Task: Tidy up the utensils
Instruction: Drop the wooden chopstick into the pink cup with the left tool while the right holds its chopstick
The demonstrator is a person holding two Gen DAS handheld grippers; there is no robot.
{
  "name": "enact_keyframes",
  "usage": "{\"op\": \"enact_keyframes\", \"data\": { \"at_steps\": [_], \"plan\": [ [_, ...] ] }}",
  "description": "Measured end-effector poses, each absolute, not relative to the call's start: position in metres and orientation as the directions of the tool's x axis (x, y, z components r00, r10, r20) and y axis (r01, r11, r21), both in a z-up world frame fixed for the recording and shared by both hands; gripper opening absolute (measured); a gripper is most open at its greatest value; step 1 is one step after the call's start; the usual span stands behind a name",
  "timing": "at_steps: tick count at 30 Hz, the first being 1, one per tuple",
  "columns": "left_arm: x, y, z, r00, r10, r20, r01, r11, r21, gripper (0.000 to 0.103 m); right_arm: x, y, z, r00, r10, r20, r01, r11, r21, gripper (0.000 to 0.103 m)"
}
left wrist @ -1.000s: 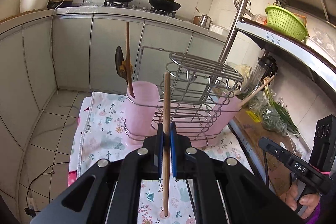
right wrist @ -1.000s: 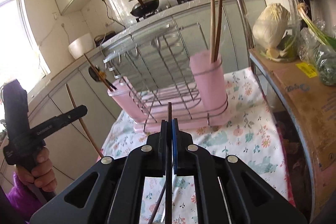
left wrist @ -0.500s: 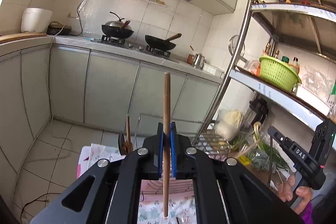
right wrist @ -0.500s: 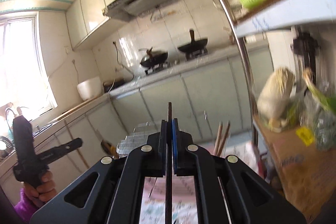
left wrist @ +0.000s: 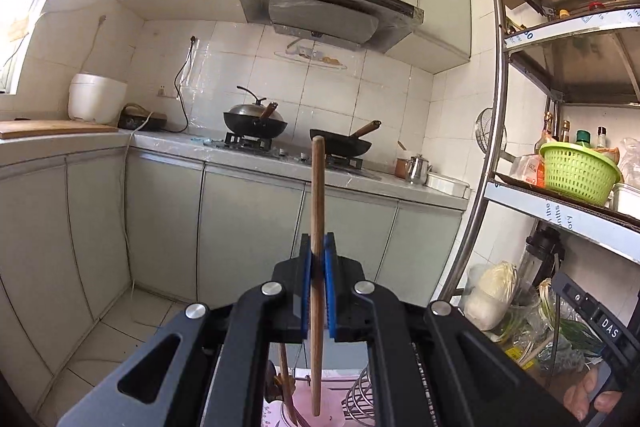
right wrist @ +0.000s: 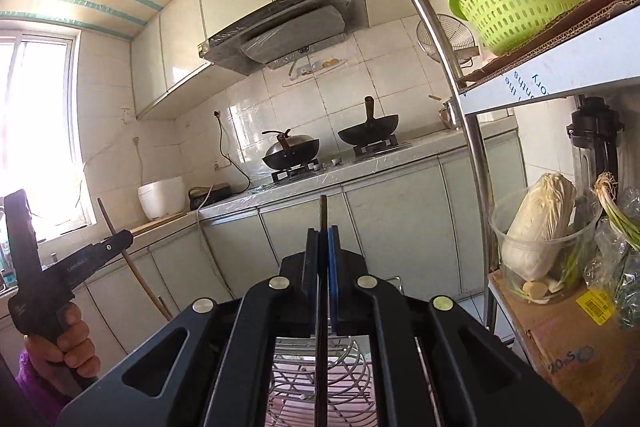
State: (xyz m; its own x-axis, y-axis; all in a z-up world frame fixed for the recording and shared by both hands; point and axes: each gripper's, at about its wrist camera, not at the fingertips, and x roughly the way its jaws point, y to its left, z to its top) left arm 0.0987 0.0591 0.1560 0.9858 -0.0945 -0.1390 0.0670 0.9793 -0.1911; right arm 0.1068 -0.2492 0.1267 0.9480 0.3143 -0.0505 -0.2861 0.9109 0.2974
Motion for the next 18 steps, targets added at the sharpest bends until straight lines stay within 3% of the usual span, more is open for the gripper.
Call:
{"op": "enact_keyframes", "data": {
  "at_steps": [9, 18],
  "plan": [
    [0.110, 0.055, 0.101, 0.963, -0.125, -0.238, 0.083, 0.981, -0.176, 0.005, 0.125, -0.242, 0.120, 0.963, 0.269, 0.010, -0.264, 0.941, 0.212, 0.005],
    [0.111, 0.064, 0.092, 0.968, -0.134, -0.211, 0.092, 0.976, -0.198, 0.005, 0.147, -0.224, 0.114, 0.972, 0.213, 0.099, -0.223, 0.970, 0.099, 0.005]
  ]
}}
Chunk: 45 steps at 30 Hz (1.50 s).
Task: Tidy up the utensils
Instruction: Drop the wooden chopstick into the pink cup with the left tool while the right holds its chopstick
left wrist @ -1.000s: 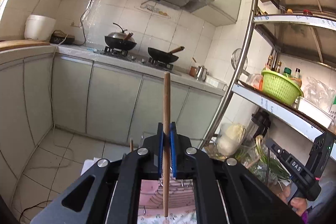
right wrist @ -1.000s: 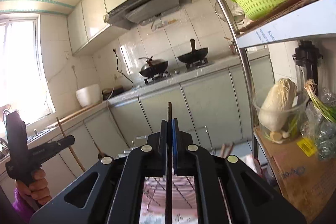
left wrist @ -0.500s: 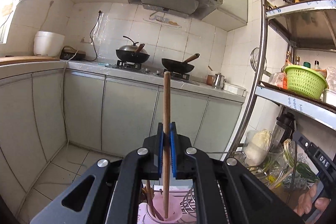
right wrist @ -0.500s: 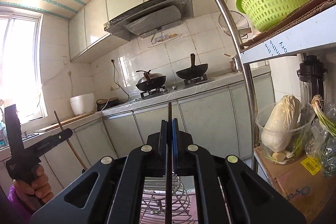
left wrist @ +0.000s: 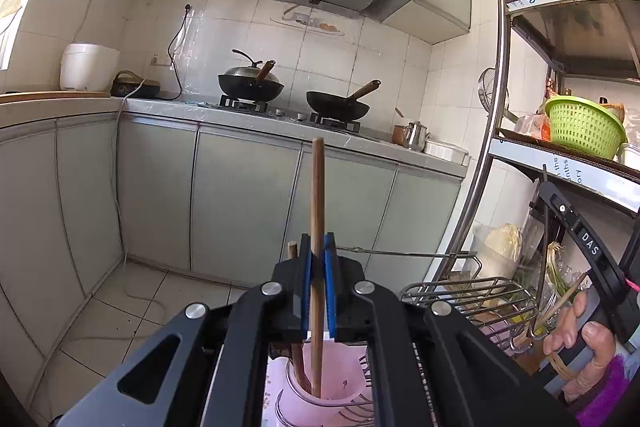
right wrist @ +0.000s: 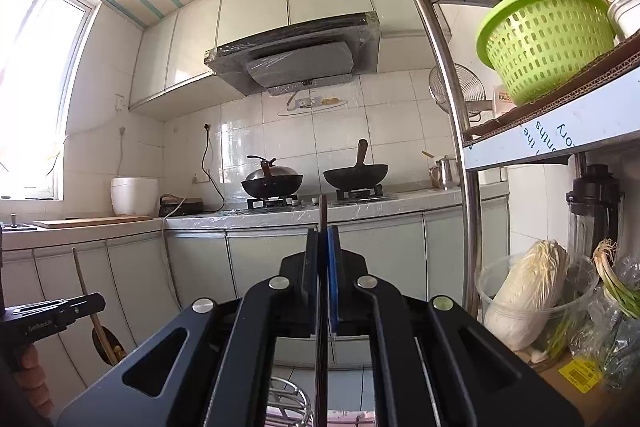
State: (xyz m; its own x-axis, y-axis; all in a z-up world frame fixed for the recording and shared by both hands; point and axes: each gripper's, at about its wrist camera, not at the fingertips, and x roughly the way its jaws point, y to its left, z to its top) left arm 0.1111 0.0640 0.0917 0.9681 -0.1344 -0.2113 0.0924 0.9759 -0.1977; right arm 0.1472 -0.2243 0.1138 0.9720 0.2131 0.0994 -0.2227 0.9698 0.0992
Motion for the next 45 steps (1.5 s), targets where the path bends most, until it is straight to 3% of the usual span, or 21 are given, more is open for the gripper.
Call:
{"op": "enact_keyframes", "data": {
  "at_steps": [6, 27, 45],
  "plan": [
    [0.118, 0.070, 0.084, 0.965, -0.145, -0.218, 0.095, 0.970, -0.222, 0.005, 0.153, -0.216, 0.100, 0.978, 0.168, 0.125, -0.171, 0.985, 0.008, 0.005],
    [0.122, 0.082, 0.073, 0.956, -0.167, -0.242, 0.094, 0.954, -0.284, 0.005, 0.110, -0.203, 0.074, 0.964, 0.121, 0.239, -0.103, 0.991, -0.087, 0.005],
    [0.124, 0.088, 0.064, 0.947, -0.196, -0.256, 0.108, 0.941, -0.321, 0.005, 0.062, -0.226, 0.065, 0.961, 0.034, 0.276, -0.035, 0.999, -0.001, 0.005]
  ]
}}
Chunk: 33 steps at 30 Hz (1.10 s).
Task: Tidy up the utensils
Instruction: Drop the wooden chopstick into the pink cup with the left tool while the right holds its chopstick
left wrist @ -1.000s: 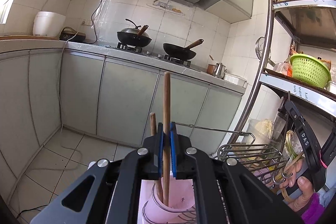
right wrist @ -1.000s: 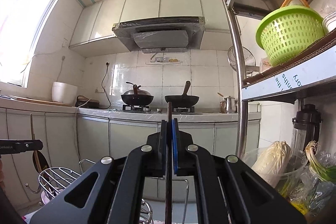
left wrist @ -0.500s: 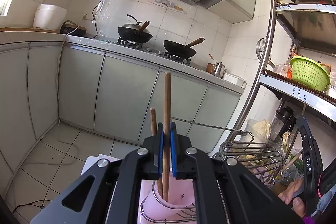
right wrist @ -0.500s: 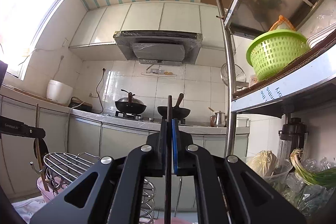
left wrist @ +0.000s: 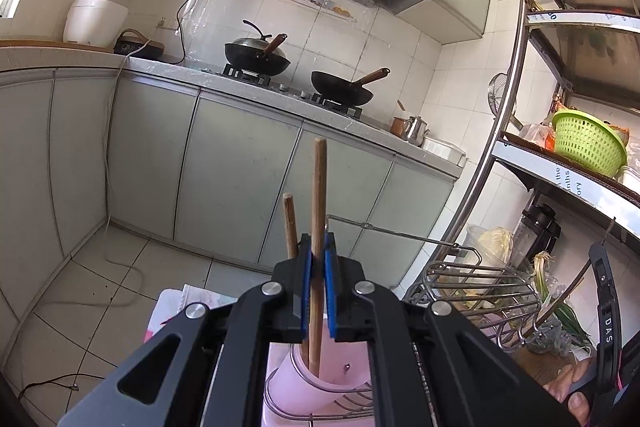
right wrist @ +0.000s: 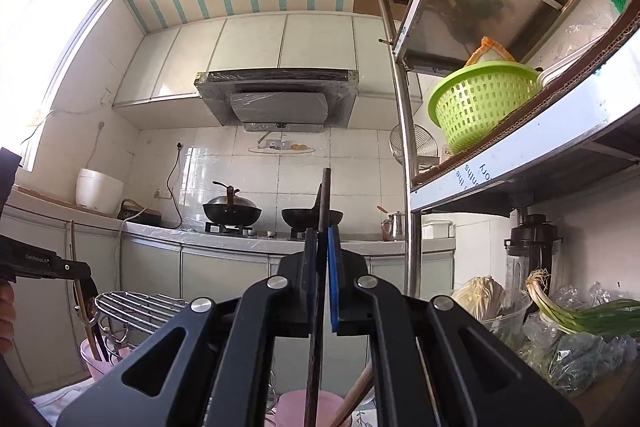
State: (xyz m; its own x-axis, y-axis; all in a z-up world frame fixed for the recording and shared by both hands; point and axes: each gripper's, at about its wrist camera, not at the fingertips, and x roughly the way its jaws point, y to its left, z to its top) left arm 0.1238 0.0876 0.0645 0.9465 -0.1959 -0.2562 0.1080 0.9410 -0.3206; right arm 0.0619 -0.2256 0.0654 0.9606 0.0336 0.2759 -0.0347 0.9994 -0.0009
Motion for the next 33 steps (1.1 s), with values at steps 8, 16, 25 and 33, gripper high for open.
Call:
{"op": "enact_keyframes", "data": {
  "at_steps": [8, 16, 25, 33],
  "plan": [
    [0.124, 0.087, 0.061, 0.942, -0.202, -0.270, 0.110, 0.940, -0.322, 0.005, 0.064, -0.220, 0.079, 0.944, 0.070, 0.321, -0.079, 0.997, 0.015, 0.005],
    [0.126, 0.085, 0.058, 0.939, -0.205, -0.277, 0.117, 0.946, -0.303, 0.005, 0.073, -0.221, 0.075, 0.959, 0.084, 0.269, -0.095, 0.995, 0.027, 0.005],
    [0.140, 0.079, 0.051, 0.904, -0.252, -0.346, 0.141, 0.939, -0.315, 0.006, 0.049, -0.254, 0.046, 0.977, 0.188, -0.105, -0.168, 0.970, 0.173, 0.005],
    [0.142, 0.077, 0.053, 0.884, -0.265, -0.385, 0.144, 0.938, -0.315, 0.006, 0.091, -0.313, -0.035, 0.776, 0.223, -0.590, 0.067, 0.901, 0.428, 0.006]
  ]
}}
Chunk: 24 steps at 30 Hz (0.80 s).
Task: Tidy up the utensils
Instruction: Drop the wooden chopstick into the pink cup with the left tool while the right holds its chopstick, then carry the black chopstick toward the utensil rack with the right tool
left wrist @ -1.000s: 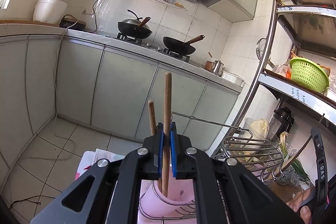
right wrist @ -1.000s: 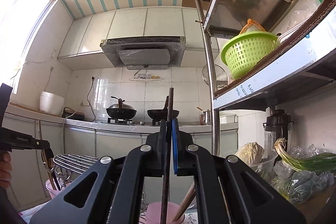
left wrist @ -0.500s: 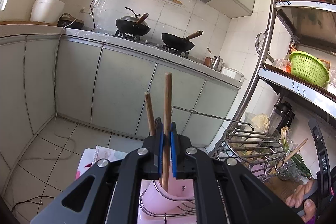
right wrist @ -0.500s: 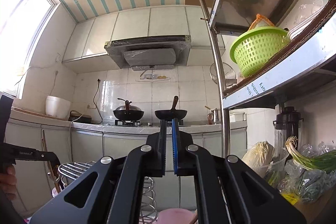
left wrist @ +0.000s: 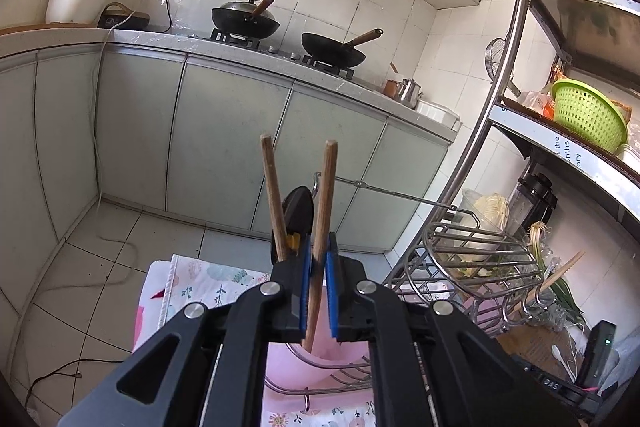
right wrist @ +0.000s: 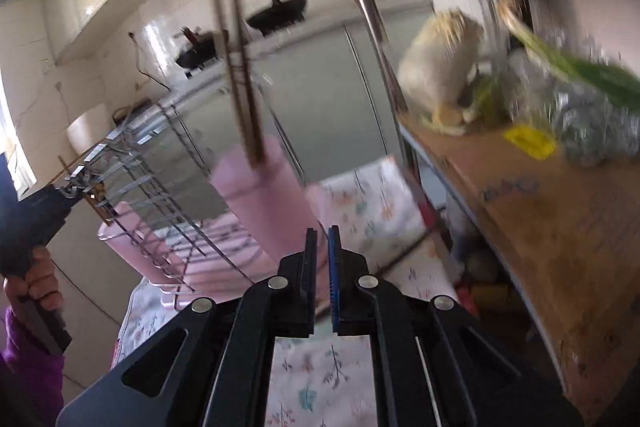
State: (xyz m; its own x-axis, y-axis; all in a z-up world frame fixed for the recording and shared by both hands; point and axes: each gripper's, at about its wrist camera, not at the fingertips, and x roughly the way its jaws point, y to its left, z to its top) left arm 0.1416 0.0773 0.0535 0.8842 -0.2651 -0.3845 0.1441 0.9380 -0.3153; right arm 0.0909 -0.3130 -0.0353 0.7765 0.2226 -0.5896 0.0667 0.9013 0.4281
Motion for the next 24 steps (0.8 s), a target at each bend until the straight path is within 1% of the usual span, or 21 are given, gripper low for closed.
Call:
{"op": "enact_keyframes", "data": {
  "at_steps": [2, 5, 7, 9, 16, 17, 18, 19, 20, 24],
  "plan": [
    [0.139, 0.077, 0.055, 0.882, -0.266, -0.389, 0.146, 0.939, -0.310, 0.006, 0.104, -0.326, -0.055, 0.723, 0.255, -0.642, 0.133, 0.860, 0.492, 0.006],
    [0.131, 0.073, 0.058, 0.890, -0.249, -0.381, 0.149, 0.950, -0.273, 0.009, 0.116, -0.334, -0.071, 0.686, 0.248, -0.684, 0.193, 0.844, 0.500, 0.006],
    [0.126, 0.070, 0.061, 0.890, -0.250, -0.383, 0.160, 0.955, -0.251, 0.016, 0.124, -0.335, -0.075, 0.665, 0.239, -0.707, 0.212, 0.848, 0.485, 0.006],
    [0.122, 0.068, 0.063, 0.888, -0.254, -0.383, 0.172, 0.956, -0.237, 0.020, 0.132, -0.336, -0.079, 0.647, 0.229, -0.727, 0.229, 0.852, 0.471, 0.006],
    [0.120, 0.071, 0.072, 0.893, -0.241, -0.379, 0.162, 0.960, -0.229, 0.021, 0.166, -0.349, -0.089, 0.582, 0.271, -0.767, 0.290, 0.812, 0.507, 0.006],
    [0.120, 0.072, 0.073, 0.894, -0.241, -0.378, 0.163, 0.960, -0.228, 0.021, 0.172, -0.350, -0.091, 0.571, 0.275, -0.773, 0.303, 0.805, 0.510, 0.008],
    [0.120, 0.072, 0.073, 0.894, -0.240, -0.377, 0.162, 0.960, -0.227, 0.021, 0.177, -0.352, -0.093, 0.566, 0.281, -0.775, 0.314, 0.796, 0.518, 0.012],
    [0.120, 0.072, 0.074, 0.895, -0.240, -0.377, 0.163, 0.960, -0.226, 0.021, 0.179, -0.354, -0.094, 0.560, 0.288, -0.776, 0.325, 0.786, 0.526, 0.028],
    [0.121, 0.073, 0.074, 0.895, -0.240, -0.377, 0.163, 0.960, -0.226, 0.021, 0.184, -0.357, -0.097, 0.555, 0.296, -0.777, 0.342, 0.770, 0.538, 0.038],
    [0.122, 0.073, 0.074, 0.892, -0.240, -0.382, 0.158, 0.959, -0.233, 0.021, 0.199, -0.361, -0.107, 0.536, 0.314, -0.784, 0.392, 0.730, 0.560, 0.039]
  ]
}}
